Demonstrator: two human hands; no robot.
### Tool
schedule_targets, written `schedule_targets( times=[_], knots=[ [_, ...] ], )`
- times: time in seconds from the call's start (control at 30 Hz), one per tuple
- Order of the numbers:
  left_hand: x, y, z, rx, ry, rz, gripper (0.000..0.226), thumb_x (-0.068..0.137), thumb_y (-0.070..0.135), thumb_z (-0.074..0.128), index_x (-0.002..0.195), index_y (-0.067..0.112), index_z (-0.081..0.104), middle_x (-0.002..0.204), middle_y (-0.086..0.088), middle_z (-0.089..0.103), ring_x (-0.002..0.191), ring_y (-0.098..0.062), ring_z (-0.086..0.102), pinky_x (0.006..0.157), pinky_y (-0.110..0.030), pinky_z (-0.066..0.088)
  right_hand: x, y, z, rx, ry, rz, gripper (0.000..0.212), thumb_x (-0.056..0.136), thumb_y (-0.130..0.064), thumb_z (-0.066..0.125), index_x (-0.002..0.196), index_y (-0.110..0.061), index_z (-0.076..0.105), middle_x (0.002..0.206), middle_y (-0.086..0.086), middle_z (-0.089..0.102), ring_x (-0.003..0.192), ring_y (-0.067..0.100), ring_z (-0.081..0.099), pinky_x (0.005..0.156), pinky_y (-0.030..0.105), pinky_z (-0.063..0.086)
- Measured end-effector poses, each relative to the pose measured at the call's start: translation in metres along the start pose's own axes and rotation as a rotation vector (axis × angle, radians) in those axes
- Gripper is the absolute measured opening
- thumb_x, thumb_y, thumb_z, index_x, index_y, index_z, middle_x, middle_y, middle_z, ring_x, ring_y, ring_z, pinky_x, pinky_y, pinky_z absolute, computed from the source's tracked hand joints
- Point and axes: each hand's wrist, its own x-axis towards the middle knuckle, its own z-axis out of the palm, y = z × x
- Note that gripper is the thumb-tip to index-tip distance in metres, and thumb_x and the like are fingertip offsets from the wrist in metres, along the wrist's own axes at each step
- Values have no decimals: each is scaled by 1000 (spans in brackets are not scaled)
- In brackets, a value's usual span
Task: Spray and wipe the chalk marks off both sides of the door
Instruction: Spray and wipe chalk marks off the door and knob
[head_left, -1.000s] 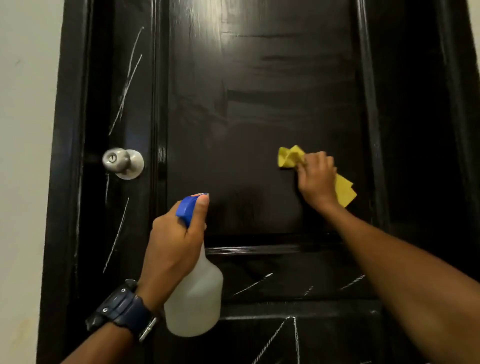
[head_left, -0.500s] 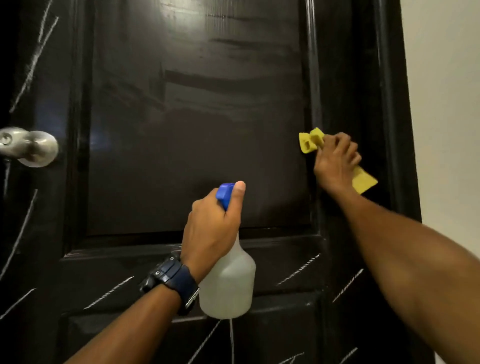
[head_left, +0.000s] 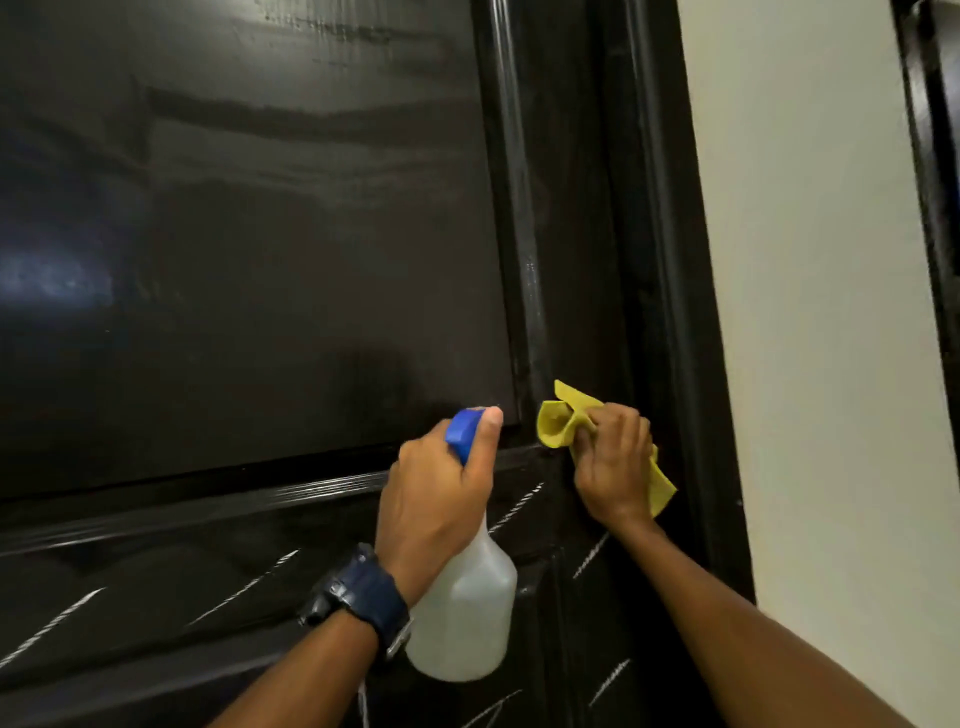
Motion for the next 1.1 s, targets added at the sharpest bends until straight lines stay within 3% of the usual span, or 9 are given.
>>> schedule_targets(
  times=[0.23, 0.3, 0.43, 0.57, 0.77, 0.83, 0.9, 1.0, 1.1],
  knots=[
    [-17, 2, 37, -89, -13, -53, 51, 86, 74, 31, 92, 37, 66, 67, 6, 66, 65, -6, 64, 60, -26, 49, 1, -1, -5, 1, -33, 2, 19, 97, -34, 43, 110, -21, 46, 111, 14, 54, 93, 24, 41, 80, 39, 33],
    [-19, 2, 37, -100, 3, -51, 52, 86, 73, 30, 80, 32, 62, 63, 3, 65, 60, -9, 63, 56, -30, 50, 1, 0, -4, 7, -30, 7, 20, 97, -34, 43, 112, -22, 47, 112, 12, 54, 94, 23, 42, 81, 39, 36],
    [-20, 0, 31, -120, 35, -64, 63, 85, 73, 30, 82, 20, 65, 64, -2, 65, 61, -14, 62, 60, -32, 52, -1, 0, -3, 33, -19, -7, 22, 96, -33, 45, 114, -21, 49, 113, 9, 52, 95, 23, 43, 80, 37, 36],
    [-21, -5, 25, -88, 51, -40, 61, 89, 75, 27, 70, 25, 58, 62, -4, 63, 57, -15, 60, 55, -31, 50, -5, 0, -2, 10, 1, -9, 22, 96, -33, 45, 113, -20, 50, 113, 11, 53, 95, 24, 44, 80, 37, 35],
    [-35, -10, 12, -134, 66, -40, 56, 86, 72, 33, 72, 27, 62, 62, -5, 63, 60, -15, 61, 61, -28, 50, -20, -27, -5, -11, -3, 264, 32, 97, -39, 38, 109, -14, 56, 112, 10, 52, 99, 29, 48, 81, 41, 36],
    [-37, -13, 7, -144, 60, -23, 60, 87, 74, 31, 76, 27, 65, 62, -2, 63, 62, -13, 63, 61, -26, 50, 8, -45, -4, -40, 1, 305, 31, 97, -35, 37, 109, -13, 55, 113, 13, 52, 101, 33, 49, 83, 44, 36],
    [-36, -17, 8, -142, 46, 2, 65, 87, 78, 28, 85, 27, 68, 64, -1, 64, 66, -12, 65, 63, -26, 51, 75, -63, 0, -73, -15, 224, 36, 97, -32, 36, 115, -8, 55, 117, 19, 52, 107, 40, 49, 88, 49, 37],
    [-32, -20, 16, -215, 43, 9, 65, 86, 76, 32, 79, 22, 67, 65, -3, 64, 65, -16, 64, 66, -30, 51, 183, -83, 4, -34, -49, 110, 37, 102, -33, 35, 125, -8, 50, 126, 18, 48, 114, 40, 46, 92, 50, 36],
    [-31, -24, 27, -226, 29, 11, 56, 88, 73, 34, 82, 29, 67, 65, -2, 64, 65, -15, 65, 64, -31, 53, 182, -77, 12, -59, 53, 58, 32, 103, -33, 39, 123, -13, 53, 125, 13, 51, 110, 33, 48, 90, 47, 38]
  ],
)
